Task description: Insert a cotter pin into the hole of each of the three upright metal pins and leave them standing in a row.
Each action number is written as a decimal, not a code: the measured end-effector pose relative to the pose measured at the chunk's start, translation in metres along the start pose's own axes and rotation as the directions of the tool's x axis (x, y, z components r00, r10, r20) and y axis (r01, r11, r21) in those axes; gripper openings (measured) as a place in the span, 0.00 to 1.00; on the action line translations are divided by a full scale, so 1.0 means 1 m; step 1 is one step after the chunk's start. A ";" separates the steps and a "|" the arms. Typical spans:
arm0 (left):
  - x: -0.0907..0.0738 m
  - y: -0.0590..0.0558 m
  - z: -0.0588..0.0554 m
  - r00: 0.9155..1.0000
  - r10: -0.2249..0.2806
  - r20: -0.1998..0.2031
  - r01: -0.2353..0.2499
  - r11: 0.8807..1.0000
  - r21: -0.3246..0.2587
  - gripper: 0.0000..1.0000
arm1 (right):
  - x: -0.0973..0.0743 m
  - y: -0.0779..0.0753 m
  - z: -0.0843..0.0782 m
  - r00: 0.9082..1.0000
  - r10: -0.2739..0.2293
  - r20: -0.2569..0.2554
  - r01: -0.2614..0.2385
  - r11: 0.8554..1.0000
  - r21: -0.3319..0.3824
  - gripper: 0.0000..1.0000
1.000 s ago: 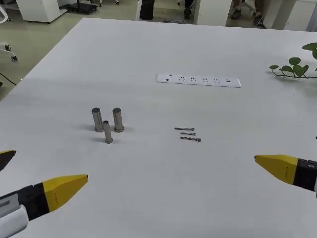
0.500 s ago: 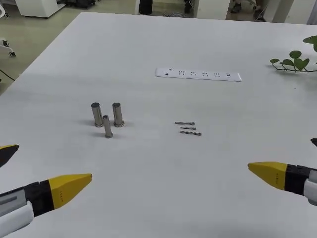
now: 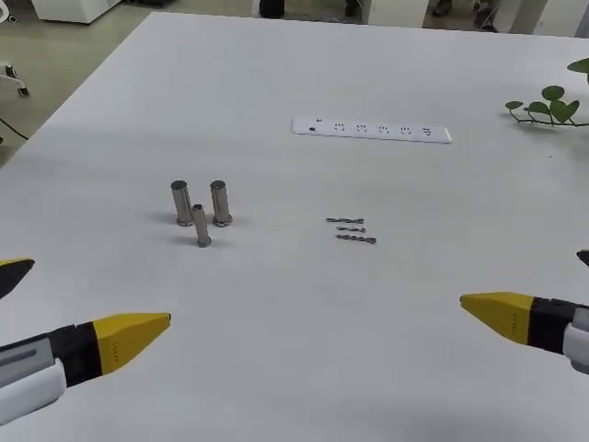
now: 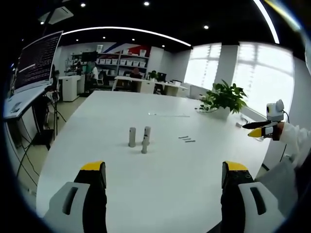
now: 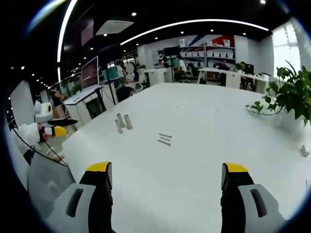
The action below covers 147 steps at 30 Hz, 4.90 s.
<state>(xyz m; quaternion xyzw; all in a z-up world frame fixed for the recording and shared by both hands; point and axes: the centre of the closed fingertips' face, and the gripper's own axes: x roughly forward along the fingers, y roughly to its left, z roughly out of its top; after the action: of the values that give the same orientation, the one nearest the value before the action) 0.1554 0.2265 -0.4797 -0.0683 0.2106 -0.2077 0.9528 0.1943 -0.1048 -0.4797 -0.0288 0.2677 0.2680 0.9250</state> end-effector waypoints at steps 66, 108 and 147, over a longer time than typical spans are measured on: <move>0.034 0.003 0.005 0.999 -0.028 -0.022 0.028 0.999 0.028 0.91 | -0.001 -0.001 -0.007 1.000 -0.014 -0.016 0.015 1.000 0.023 0.89; 0.035 0.000 0.001 0.999 -0.044 -0.028 0.045 0.999 0.026 0.78 | 0.002 -0.001 -0.020 1.000 0.001 -0.029 0.001 0.998 0.065 0.83; 0.097 0.023 0.031 0.997 -0.075 -0.032 0.078 0.987 0.141 0.54 | -0.011 -0.011 -0.018 0.999 -0.037 -0.028 0.038 0.997 0.067 0.82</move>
<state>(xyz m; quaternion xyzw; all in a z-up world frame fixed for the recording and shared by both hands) 0.2575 0.2077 -0.4927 -0.0055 0.2053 -0.2594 0.9437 0.1834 -0.1225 -0.4908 -0.0059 0.2883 0.2410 0.9267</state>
